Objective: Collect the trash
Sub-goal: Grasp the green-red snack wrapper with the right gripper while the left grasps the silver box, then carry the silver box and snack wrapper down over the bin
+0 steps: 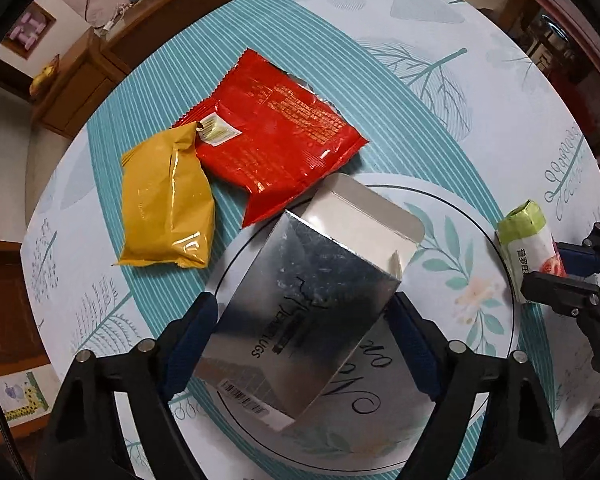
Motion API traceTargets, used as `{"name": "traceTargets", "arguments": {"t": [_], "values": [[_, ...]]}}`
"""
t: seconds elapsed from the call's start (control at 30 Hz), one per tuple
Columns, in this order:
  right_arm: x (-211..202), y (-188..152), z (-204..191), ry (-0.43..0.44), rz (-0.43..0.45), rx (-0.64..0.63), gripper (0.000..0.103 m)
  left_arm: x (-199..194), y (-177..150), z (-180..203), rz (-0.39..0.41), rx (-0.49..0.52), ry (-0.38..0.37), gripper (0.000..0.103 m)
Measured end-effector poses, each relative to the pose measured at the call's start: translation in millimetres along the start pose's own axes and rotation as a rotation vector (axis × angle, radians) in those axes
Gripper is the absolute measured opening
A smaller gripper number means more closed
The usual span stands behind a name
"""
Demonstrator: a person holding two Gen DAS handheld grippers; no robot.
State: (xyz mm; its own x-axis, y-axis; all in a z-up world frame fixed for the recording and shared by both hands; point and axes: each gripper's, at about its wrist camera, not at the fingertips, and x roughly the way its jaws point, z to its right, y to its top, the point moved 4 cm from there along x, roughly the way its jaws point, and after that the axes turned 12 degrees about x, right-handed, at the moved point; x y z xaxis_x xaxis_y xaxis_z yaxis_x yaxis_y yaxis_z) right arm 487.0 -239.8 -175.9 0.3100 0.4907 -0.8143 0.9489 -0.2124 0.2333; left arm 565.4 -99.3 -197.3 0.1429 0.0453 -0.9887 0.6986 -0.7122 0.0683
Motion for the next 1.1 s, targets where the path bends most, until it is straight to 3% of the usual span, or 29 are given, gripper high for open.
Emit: {"name": "traceTargets", "arguments": {"t": [0.27,0.47,0.77,1.1], "values": [[-7,-16,3,0.000,-0.011,0.027,0.020,-10,-35,36,-0.001,-0.028,0.037,0.076],[-15,-46,0,0.004,-0.032,0.056,0.018,-32,-82,66,0.022,-0.134,0.030,0.075],[-47,-138,-23,-0.008,-0.015,0.093,0.017,-86,-177,100,0.112,-0.241,-0.050,0.075],[-96,-269,-70,-0.004,0.078,0.173,0.017,-163,-294,154,0.251,-0.150,-0.044,0.075]]}}
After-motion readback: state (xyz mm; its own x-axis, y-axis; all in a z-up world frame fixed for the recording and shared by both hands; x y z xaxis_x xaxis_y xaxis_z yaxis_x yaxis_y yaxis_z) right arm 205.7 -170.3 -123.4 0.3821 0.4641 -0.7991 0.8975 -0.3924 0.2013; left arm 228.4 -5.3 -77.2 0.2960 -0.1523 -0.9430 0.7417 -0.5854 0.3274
